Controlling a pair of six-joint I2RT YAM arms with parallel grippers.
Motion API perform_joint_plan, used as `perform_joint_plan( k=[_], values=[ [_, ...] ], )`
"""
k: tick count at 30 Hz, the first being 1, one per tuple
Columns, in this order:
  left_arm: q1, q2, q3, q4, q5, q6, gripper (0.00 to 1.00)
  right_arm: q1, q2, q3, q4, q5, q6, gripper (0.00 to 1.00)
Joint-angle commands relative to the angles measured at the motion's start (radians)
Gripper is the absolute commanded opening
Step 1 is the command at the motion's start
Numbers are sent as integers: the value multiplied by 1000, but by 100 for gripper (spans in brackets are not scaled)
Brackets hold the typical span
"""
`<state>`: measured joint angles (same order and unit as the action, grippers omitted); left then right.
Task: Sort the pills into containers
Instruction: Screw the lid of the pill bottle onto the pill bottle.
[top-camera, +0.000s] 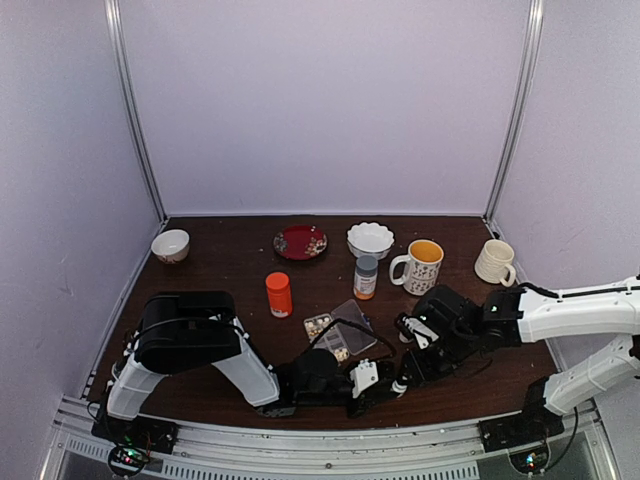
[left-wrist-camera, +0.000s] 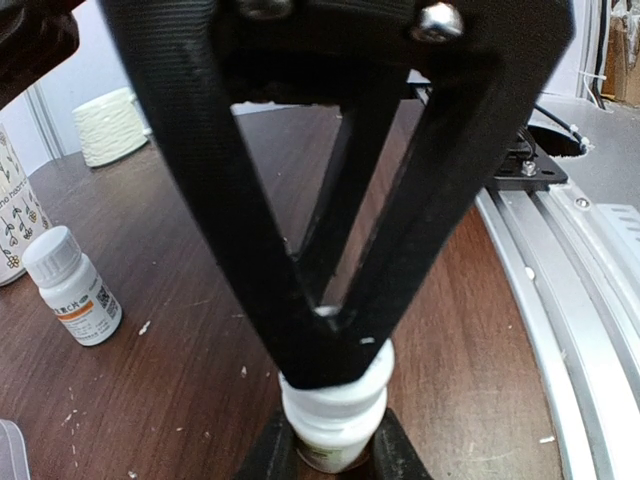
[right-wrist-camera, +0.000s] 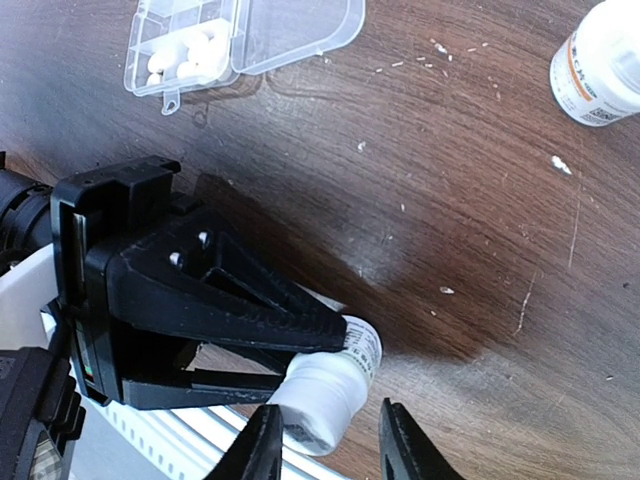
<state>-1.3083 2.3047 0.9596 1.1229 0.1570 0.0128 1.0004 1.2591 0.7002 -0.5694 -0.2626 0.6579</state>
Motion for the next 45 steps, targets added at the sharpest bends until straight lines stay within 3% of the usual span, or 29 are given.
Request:
perform_joint_plan(
  k=[1, 14, 38, 41, 45],
  values=[
    [0, 13, 2, -28, -8, 4, 11, -6, 27, -5, 8, -3, -9, 34],
    [-2, 20, 2, -18, -4, 2, 11, -9, 0, 38, -77, 86, -34, 29],
    [-2, 19, 3, -18, -7, -4, 11, -16, -27, 19, -46, 25, -38, 27],
    [-1, 22, -4, -3, -11, -6, 14, -16, -61, 25, -54, 27, -51, 29],
    [-2, 24, -23, 41, -25, -10, 27, -16, -99, 34, -70, 17, -113, 31]
  ],
)
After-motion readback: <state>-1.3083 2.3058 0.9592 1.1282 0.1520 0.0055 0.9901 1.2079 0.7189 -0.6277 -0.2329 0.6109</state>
